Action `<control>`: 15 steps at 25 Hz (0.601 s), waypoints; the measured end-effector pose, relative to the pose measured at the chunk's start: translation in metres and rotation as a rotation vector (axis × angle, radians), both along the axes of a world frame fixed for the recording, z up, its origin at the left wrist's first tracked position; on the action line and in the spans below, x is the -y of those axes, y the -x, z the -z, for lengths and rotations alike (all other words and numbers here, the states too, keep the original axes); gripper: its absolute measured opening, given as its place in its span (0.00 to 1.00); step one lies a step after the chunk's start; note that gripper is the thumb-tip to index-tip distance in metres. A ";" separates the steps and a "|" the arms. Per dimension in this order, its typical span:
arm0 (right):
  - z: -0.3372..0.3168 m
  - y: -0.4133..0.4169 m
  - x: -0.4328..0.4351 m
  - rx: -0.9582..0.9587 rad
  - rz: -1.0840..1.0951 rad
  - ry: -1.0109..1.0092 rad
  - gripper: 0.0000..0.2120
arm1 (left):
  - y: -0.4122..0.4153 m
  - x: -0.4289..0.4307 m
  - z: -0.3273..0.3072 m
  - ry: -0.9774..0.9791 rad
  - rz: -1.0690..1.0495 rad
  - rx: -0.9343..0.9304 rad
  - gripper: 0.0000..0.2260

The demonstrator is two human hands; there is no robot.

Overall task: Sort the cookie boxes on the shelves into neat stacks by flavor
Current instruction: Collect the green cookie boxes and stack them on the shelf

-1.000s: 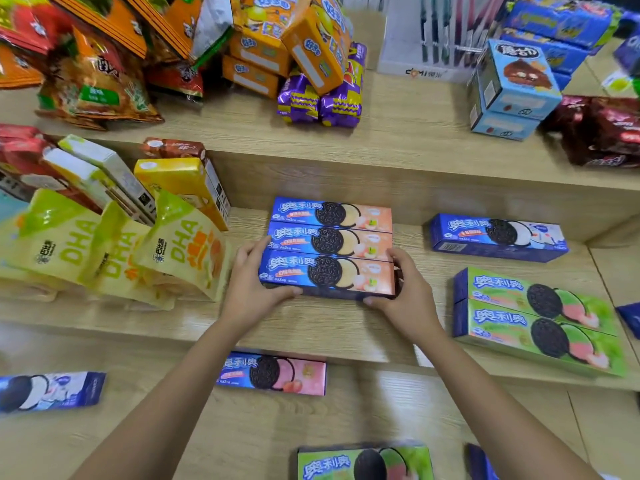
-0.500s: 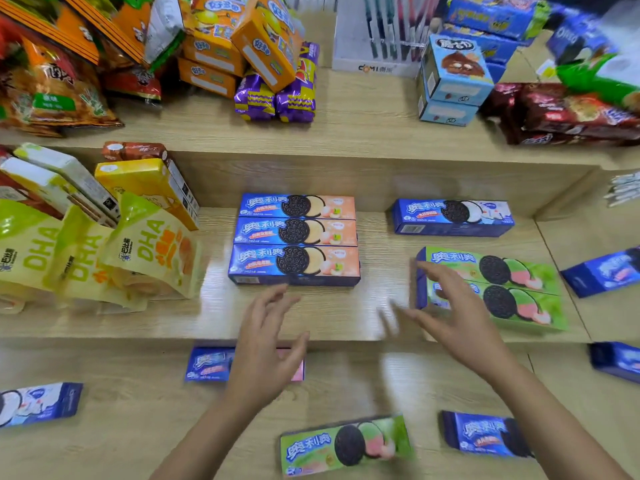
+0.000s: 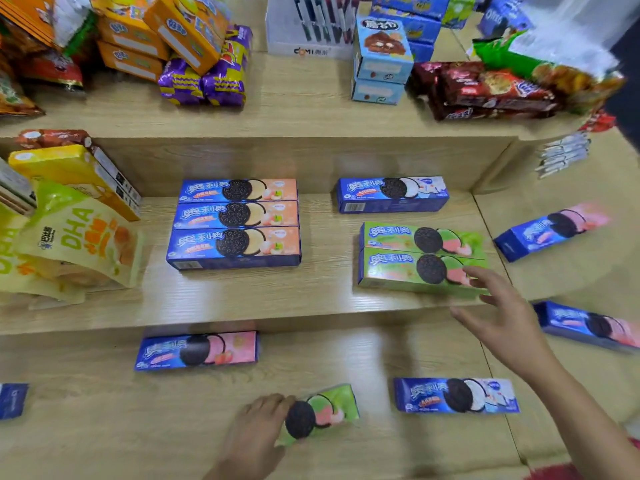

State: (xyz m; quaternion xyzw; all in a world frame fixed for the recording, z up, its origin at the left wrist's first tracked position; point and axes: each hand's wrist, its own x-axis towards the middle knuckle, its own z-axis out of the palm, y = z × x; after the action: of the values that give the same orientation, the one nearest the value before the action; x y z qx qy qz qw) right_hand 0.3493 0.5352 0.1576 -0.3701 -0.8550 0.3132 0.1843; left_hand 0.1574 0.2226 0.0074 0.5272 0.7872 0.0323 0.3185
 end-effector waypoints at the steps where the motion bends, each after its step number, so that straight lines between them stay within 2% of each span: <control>1: 0.002 -0.003 0.002 0.005 -0.029 0.004 0.28 | 0.001 0.002 -0.001 0.016 0.001 0.020 0.46; 6: 0.003 -0.009 -0.001 0.003 -0.017 0.025 0.28 | 0.011 0.009 -0.026 -0.091 0.011 0.072 0.37; 9: -0.002 -0.014 -0.007 -0.011 0.024 0.037 0.30 | 0.014 -0.007 -0.056 -0.236 0.053 -0.003 0.31; 12: -0.007 -0.021 -0.006 -0.027 0.015 0.048 0.25 | 0.015 -0.041 -0.090 -0.390 0.124 -0.018 0.28; 15: -0.006 -0.032 0.000 -0.049 -0.007 0.142 0.20 | 0.009 -0.088 -0.117 -0.538 0.208 -0.062 0.28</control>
State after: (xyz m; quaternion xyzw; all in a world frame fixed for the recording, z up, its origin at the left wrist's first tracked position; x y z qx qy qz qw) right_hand 0.3809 0.5352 0.1639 -0.3715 -0.8272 0.3825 0.1772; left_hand 0.1481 0.3106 0.1247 0.6715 0.7012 0.1909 0.1446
